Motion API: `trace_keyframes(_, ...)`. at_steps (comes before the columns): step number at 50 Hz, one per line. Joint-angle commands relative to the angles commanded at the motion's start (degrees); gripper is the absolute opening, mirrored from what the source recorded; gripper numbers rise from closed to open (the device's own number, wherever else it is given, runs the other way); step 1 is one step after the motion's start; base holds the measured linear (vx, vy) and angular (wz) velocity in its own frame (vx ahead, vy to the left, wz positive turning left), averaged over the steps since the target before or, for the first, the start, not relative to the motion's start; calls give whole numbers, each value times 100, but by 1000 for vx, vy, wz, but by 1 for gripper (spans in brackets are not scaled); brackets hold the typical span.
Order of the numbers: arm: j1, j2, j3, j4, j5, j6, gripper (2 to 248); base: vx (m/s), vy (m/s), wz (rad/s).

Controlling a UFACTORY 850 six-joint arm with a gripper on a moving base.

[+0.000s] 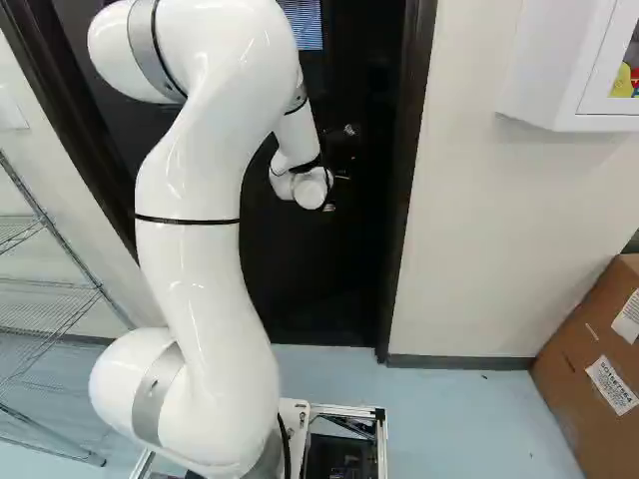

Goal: Open the door and move inside

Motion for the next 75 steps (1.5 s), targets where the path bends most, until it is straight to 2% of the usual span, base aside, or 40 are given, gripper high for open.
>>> trace_keyframes(75,203,2115,2484,3,0,0,247,0,0,0)
